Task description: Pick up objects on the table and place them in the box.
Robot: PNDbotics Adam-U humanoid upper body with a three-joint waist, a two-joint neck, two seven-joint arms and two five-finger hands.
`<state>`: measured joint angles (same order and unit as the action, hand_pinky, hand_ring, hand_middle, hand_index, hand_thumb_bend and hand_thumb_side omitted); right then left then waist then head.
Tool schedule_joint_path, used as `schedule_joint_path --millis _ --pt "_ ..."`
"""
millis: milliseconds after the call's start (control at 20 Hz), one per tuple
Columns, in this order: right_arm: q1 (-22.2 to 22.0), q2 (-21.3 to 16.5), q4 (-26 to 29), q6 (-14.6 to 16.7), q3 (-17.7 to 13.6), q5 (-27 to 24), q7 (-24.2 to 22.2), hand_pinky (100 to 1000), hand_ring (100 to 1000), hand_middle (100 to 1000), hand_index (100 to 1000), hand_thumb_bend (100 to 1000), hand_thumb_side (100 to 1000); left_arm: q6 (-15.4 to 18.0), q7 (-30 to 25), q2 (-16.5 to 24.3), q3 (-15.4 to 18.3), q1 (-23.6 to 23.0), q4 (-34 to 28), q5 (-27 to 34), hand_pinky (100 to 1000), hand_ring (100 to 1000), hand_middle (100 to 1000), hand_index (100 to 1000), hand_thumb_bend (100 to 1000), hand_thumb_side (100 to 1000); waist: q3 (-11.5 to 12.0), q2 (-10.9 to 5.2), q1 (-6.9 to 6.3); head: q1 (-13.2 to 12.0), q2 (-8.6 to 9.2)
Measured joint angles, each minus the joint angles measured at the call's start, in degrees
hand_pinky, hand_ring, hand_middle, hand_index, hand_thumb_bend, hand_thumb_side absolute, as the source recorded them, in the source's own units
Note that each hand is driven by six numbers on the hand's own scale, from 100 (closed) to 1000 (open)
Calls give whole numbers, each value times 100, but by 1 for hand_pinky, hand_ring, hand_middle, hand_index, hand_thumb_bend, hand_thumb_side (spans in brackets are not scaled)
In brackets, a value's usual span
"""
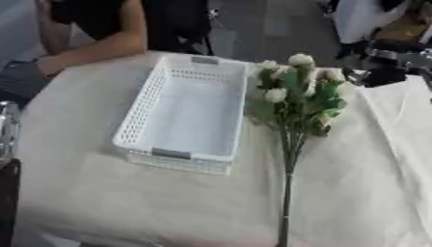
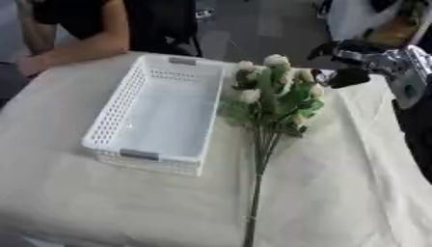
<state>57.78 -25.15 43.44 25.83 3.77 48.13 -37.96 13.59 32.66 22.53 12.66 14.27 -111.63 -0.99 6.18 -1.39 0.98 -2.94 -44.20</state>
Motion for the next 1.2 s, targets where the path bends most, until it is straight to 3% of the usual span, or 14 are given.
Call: schedule_joint_path --millis 400,1200 --pt "-206 420 -106 89 -54 514 89 829 949 943 992 100 651 3 -69 -4 -71 55 -1 59 471 497 610 689 139 876 54 39 -18 101 0" --pt "-565 1029 -298 372 -76 1264 405 791 924 941 1000 100 729 -1 -137 -52 -119 126 -9 116 471 497 611 689 137 873 72 104 -45 251 0"
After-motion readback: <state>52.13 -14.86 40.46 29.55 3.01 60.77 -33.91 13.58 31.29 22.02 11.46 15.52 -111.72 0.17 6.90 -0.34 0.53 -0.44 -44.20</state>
